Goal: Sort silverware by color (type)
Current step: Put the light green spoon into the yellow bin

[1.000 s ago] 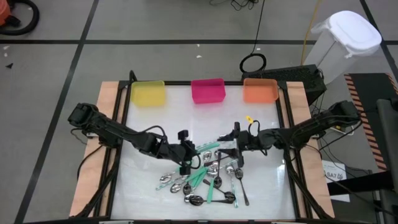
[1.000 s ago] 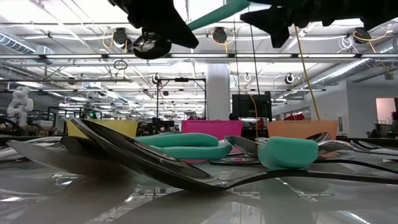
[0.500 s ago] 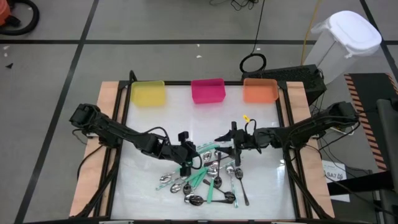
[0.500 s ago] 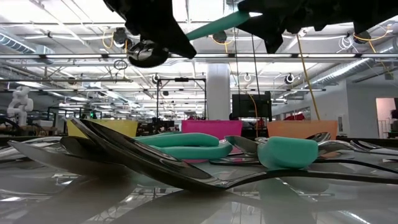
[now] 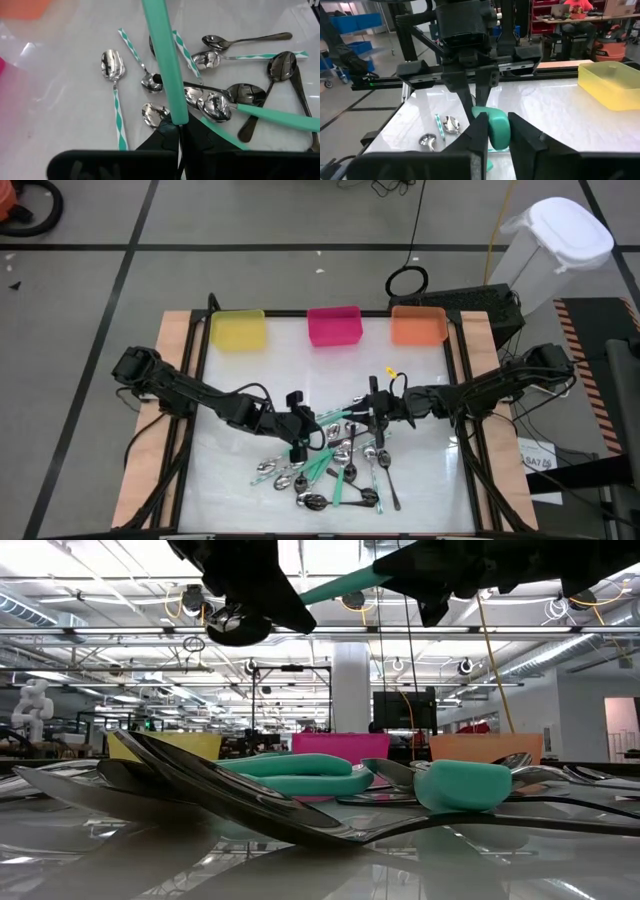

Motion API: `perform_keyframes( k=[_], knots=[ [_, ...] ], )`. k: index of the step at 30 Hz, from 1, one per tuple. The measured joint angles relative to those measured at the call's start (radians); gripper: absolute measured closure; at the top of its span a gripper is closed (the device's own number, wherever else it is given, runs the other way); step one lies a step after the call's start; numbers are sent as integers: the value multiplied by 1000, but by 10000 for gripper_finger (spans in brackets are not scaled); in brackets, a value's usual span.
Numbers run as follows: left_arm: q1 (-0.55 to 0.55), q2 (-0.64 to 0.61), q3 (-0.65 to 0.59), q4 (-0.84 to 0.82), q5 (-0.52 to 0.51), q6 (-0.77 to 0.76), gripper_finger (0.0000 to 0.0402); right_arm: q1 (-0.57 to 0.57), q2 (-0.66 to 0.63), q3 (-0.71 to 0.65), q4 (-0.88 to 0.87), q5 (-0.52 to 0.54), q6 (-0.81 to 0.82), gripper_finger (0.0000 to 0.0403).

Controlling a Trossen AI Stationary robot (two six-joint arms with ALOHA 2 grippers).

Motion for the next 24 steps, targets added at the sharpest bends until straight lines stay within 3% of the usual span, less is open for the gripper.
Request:
perform_keyframes(
  k=[3, 8, 15, 24],
  knots=[
    [-2, 0, 0, 11, -1, -9, 385, -1, -1, 0, -1, 0, -4, 358],
    [-20, 0, 0, 39, -34, -22, 311, -6, -36, 0, -35, 1, -22, 358],
    [-67, -43, 0, 35, -380, -29, 227, -29, -145, -1, -143, 9, -56, 358],
    [-177, -173, 0, -32, -573, -39, 209, -118, -178, -29, -135, 3, -78, 358]
  ],
)
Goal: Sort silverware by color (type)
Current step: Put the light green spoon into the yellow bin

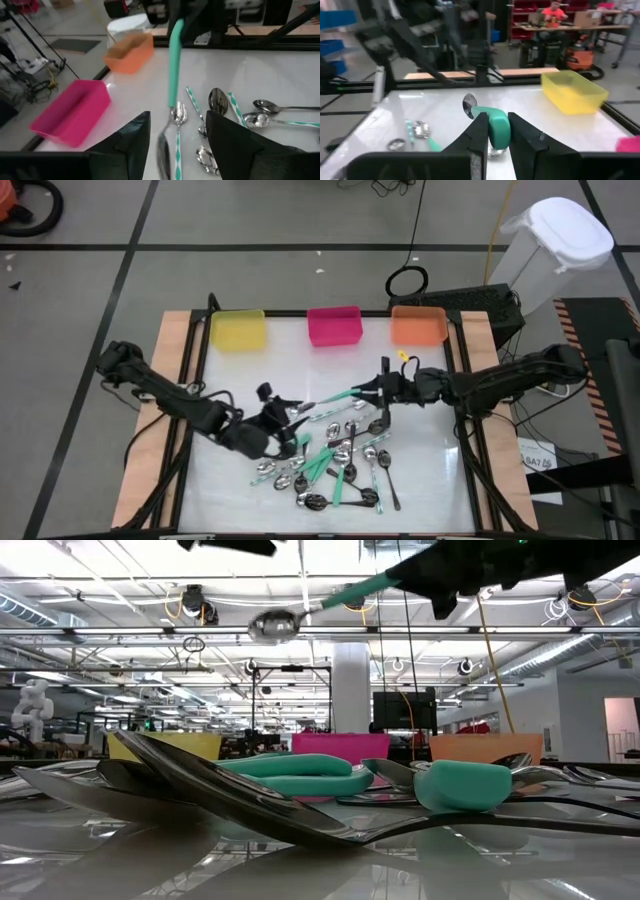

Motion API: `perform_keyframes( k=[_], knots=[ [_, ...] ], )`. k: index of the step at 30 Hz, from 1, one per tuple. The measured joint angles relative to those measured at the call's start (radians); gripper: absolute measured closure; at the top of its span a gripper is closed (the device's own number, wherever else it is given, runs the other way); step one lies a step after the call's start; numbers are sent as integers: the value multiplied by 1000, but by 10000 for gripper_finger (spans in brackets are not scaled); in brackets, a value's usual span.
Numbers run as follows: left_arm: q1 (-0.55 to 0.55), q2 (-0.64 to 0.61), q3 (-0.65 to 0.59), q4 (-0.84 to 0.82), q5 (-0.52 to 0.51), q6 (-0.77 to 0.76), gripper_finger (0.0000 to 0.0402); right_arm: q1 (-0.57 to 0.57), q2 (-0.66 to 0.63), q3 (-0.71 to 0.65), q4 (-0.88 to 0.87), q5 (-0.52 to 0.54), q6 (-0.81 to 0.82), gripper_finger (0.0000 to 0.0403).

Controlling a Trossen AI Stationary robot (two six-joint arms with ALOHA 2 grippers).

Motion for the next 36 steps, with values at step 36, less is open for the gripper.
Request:
perform_keyframes(
  k=[36],
  knots=[
    [233, 25, 0, 103, -269, 1125, 208, -196, 501, 126, 820, 22, 213, 358]
  ],
)
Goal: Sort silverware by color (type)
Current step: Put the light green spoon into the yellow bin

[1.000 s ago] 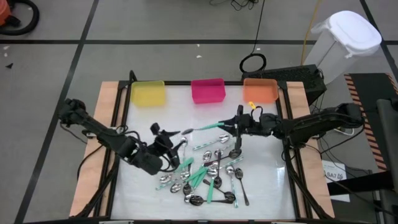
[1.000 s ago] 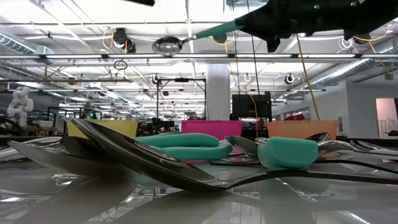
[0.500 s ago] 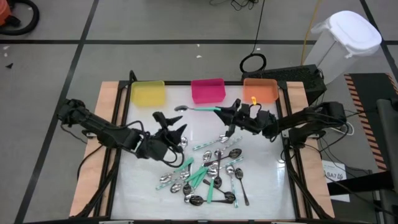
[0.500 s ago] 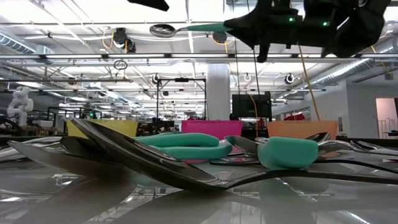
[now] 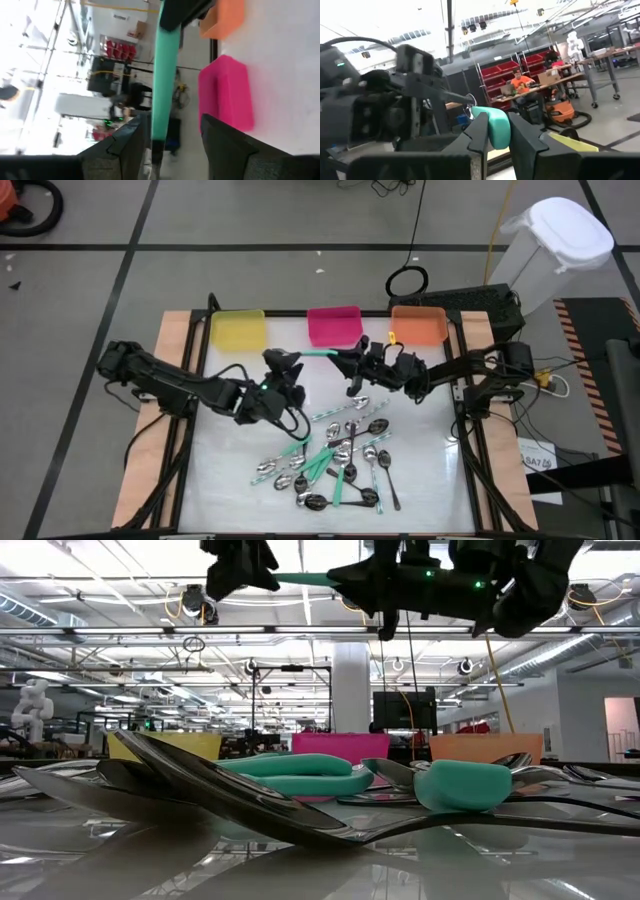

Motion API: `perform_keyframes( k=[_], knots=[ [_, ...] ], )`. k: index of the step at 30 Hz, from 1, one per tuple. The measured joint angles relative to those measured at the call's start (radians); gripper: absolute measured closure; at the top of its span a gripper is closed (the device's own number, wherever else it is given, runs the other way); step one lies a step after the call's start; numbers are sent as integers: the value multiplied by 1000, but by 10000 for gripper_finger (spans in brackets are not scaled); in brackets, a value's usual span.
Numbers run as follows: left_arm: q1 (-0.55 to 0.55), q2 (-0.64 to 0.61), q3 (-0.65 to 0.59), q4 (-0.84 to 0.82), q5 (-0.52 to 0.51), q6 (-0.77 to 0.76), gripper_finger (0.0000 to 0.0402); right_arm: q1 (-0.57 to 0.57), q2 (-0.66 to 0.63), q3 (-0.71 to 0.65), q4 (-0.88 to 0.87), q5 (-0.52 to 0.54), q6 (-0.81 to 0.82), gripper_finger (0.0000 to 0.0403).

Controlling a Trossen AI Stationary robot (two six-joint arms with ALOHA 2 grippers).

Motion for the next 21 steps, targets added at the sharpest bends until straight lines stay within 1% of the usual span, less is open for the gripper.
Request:
perform_keyframes(
  k=[3, 6, 9, 14, 16, 18, 21],
  knots=[
    [11, 34, 0, 72, -72, 87, 208, -8, 14, 13, -1, 0, 0, 358],
    [22, 41, 0, 79, -104, 158, 209, -20, 25, 21, 12, 0, 0, 358],
    [42, 39, 0, 83, -107, 167, 218, -28, 25, 21, 15, 2, 0, 358],
    [86, 39, 0, 82, -105, 175, 253, -31, 25, 21, 16, 1, 0, 358],
    [103, 39, 0, 81, -86, 179, 262, -31, 25, 21, 16, 1, 0, 358],
    [119, 39, 0, 81, -51, 167, 267, -31, 25, 21, 16, 1, 0, 358],
    [133, 39, 0, 82, -43, 159, 269, -31, 24, 21, 12, 1, 0, 358]
  ],
)
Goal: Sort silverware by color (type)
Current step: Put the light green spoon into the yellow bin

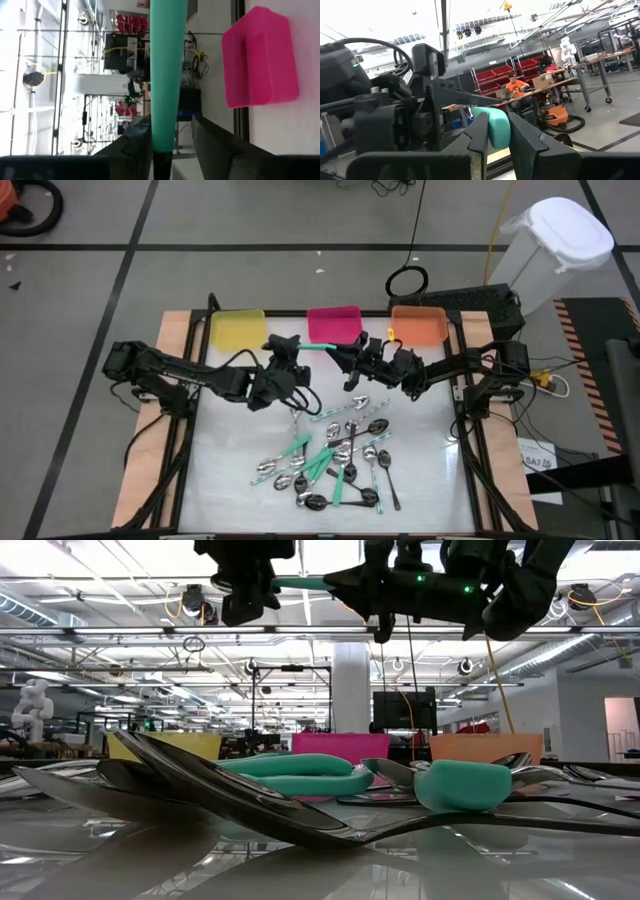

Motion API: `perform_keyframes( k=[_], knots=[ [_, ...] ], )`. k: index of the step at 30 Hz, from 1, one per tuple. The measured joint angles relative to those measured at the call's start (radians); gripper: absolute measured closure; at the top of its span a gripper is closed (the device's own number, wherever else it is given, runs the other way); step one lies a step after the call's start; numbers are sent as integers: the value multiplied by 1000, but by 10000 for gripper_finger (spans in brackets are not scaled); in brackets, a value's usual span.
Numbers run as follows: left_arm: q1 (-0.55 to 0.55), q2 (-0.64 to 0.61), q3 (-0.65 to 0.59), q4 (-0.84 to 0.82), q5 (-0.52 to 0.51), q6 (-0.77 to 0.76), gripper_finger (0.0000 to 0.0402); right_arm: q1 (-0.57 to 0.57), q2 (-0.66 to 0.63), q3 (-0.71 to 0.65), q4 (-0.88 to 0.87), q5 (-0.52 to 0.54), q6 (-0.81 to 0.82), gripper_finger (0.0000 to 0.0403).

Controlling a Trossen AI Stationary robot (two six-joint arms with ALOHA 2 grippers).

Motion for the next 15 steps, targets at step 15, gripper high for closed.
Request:
perform_keyframes(
  k=[15],
  knots=[
    [1, 0, 0, -2, 14, -5, 375, 0, -1, 0, -17, 2, -1, 352]
  ],
)
